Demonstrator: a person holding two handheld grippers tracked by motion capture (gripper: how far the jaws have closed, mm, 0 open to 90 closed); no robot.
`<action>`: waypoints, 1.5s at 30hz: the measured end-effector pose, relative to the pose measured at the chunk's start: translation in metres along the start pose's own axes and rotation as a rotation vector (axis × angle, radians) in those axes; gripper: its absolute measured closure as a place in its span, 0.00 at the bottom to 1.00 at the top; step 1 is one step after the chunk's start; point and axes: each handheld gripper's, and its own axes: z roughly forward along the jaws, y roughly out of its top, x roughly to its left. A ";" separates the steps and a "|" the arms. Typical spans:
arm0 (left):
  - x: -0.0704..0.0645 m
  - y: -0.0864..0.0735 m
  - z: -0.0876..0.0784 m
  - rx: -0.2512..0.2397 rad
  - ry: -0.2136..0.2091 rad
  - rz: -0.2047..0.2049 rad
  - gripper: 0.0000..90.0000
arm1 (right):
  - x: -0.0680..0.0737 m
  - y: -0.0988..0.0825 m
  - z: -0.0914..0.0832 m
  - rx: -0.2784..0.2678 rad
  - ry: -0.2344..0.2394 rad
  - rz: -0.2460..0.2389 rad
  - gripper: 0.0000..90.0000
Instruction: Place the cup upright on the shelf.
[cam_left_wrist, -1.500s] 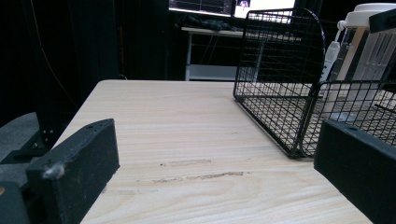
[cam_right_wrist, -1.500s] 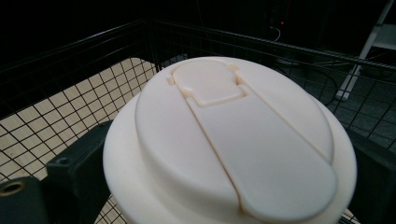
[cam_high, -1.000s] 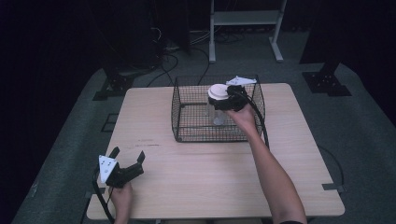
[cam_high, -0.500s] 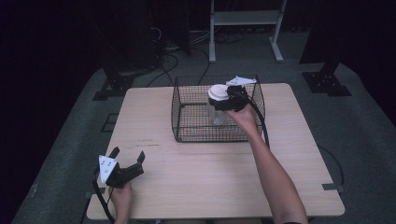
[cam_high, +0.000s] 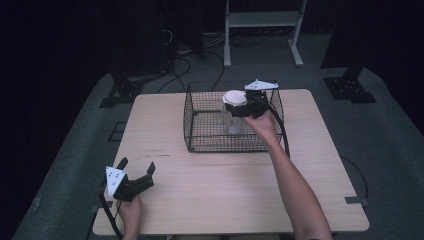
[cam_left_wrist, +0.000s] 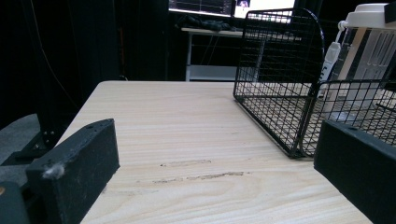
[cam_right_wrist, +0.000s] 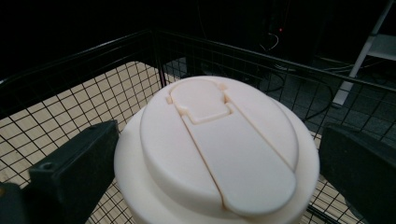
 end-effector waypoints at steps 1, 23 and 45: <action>0.000 0.000 0.000 0.000 0.001 -0.001 0.00 | 0.000 0.000 -0.001 -0.004 0.000 0.002 0.00; 0.000 0.000 0.000 0.003 0.001 0.001 0.00 | -0.001 0.013 -0.027 -0.078 0.020 0.020 0.00; -0.001 0.000 0.000 0.002 0.002 0.007 0.00 | 0.010 0.017 -0.063 -0.119 0.048 0.000 0.00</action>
